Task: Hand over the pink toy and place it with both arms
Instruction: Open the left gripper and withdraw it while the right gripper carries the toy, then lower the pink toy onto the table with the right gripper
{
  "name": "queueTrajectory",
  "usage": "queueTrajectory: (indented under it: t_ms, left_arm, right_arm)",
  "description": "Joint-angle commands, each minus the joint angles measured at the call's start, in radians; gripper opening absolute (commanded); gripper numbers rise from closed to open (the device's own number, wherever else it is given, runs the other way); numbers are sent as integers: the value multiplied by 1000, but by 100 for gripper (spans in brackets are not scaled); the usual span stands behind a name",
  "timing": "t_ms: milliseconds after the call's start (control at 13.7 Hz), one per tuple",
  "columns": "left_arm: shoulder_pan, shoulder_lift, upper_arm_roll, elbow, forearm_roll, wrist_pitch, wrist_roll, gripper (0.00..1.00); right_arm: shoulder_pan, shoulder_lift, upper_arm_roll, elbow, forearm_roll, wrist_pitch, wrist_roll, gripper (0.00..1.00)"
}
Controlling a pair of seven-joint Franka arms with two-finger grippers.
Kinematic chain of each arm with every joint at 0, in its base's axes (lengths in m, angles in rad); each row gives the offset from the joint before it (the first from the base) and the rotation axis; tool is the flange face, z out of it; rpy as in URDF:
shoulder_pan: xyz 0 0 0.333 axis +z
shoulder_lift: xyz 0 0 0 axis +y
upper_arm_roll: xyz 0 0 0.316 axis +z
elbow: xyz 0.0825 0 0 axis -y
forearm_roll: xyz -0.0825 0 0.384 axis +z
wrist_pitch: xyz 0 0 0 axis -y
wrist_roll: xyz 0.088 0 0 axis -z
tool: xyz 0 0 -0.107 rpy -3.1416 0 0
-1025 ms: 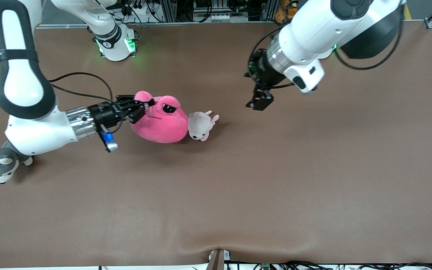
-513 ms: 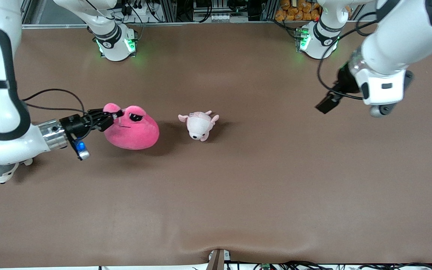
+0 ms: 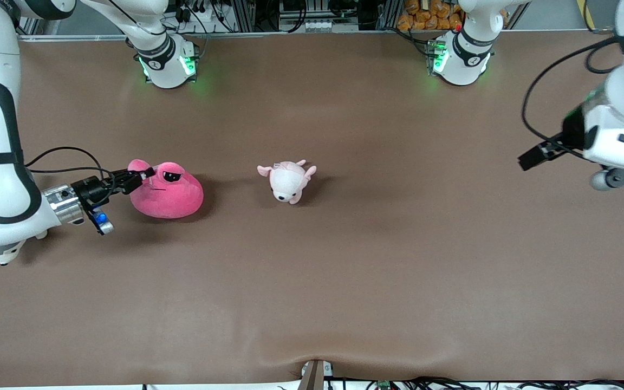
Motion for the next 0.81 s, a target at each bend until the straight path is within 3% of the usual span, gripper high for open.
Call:
queueTrajectory:
  t_ms: [0,293,439,513,586,659,732]
  left_arm:
    - [23,-16,-11,-20,5,13,84,100]
    - [23,-5,-11,-18,3,16,89,100]
    - [21,0,-11,-13,6,16,110,100]
    - [23,1,-11,-13,5,16,128,100]
    - [23,3,-11,-13,6,16,136,100]
    - [23,6,-11,-13,5,16,138,100]
    - [24,6,-11,-13,-1,16,147,100]
  right_arm:
    - [-46,24,19,45,-74,-20,-59,5]
    - [-68,64,19,74,-114,-20,-112,6]
    - [-76,65,19,74,-109,-17,-113,13]
    - [-76,65,19,74,-111,-17,-115,36]
    - [-82,67,19,74,-111,-17,-119,93]
    - [-89,67,19,74,-106,-12,-124,100]
    - [-92,67,19,74,-103,-12,-124,100]
